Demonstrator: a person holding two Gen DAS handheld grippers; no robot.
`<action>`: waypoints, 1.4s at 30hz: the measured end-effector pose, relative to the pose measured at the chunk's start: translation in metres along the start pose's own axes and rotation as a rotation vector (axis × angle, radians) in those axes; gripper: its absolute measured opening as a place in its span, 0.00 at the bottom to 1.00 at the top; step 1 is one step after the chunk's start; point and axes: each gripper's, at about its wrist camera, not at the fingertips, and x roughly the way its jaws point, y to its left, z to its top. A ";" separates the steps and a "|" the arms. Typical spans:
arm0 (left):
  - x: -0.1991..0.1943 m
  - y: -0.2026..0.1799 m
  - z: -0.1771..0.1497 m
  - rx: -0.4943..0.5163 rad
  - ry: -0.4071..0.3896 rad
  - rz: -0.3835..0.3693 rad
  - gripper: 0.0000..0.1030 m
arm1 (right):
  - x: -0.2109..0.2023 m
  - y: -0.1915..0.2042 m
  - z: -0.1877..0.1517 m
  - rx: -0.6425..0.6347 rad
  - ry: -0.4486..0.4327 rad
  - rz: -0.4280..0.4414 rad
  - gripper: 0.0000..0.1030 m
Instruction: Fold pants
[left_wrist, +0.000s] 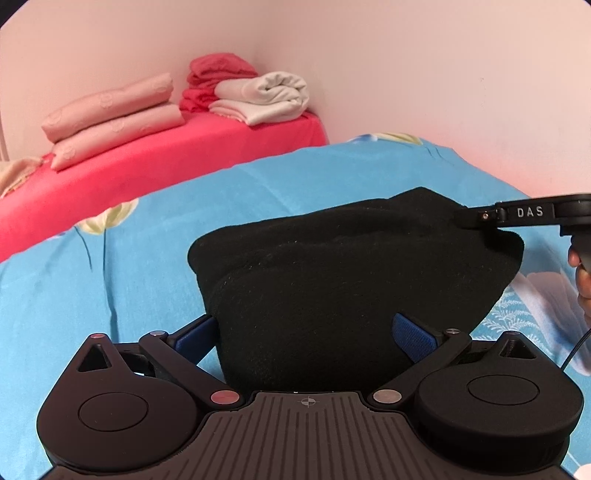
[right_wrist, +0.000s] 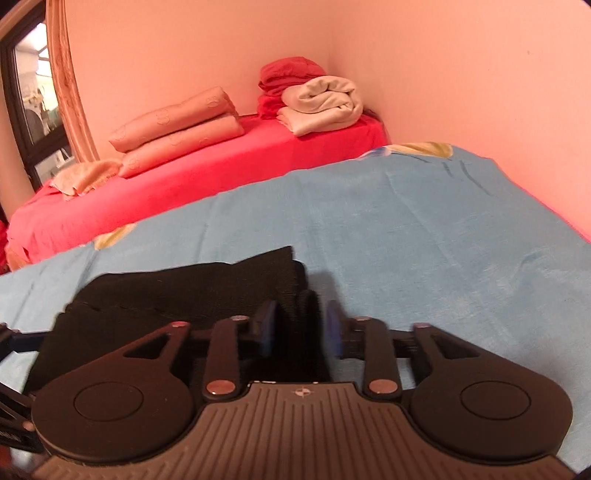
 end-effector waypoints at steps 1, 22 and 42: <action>-0.001 0.001 0.000 -0.006 0.002 0.000 1.00 | -0.001 -0.002 -0.001 0.004 0.000 -0.006 0.51; -0.016 0.074 0.011 -0.376 0.038 -0.152 1.00 | 0.006 -0.039 0.017 0.162 0.106 0.177 0.92; -0.055 0.049 0.016 -0.387 0.038 -0.303 1.00 | -0.060 -0.008 0.015 0.327 0.096 0.388 0.43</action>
